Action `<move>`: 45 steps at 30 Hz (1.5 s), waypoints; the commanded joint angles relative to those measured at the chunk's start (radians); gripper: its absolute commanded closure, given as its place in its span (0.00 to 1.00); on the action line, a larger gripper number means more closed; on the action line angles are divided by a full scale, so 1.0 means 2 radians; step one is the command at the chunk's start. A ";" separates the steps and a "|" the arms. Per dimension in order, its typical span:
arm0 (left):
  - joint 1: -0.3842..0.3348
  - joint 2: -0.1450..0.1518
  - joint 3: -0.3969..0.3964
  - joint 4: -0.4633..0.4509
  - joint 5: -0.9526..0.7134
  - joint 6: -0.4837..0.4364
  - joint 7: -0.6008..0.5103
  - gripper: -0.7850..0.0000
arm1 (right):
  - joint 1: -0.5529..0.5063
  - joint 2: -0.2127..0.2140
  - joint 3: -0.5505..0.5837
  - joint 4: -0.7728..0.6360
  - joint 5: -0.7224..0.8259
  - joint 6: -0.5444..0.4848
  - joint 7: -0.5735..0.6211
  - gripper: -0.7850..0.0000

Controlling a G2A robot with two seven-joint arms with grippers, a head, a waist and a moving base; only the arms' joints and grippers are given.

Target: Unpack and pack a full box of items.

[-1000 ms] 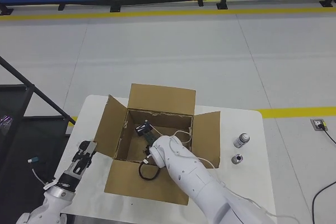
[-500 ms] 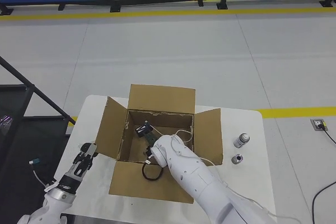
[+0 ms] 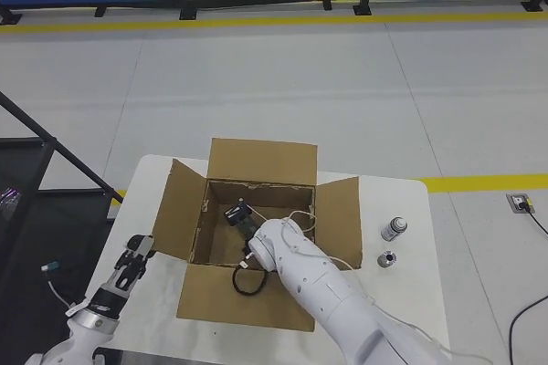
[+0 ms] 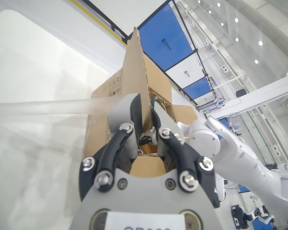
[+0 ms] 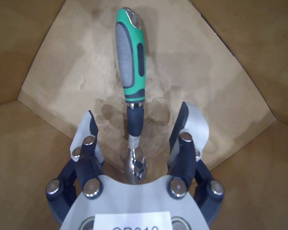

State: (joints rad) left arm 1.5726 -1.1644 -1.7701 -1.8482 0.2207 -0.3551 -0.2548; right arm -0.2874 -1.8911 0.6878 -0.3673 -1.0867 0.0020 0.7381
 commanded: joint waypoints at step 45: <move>0.006 0.002 -0.029 0.001 -0.045 -0.018 -0.009 0.00 | -0.023 0.032 0.067 -0.105 -0.009 -0.026 -0.035 1.00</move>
State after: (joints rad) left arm 1.5870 -1.1598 -1.8310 -1.8445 0.1289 -0.3911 -0.2727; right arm -0.3120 -1.8397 0.8111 -0.5204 -1.0908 -0.0559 0.6676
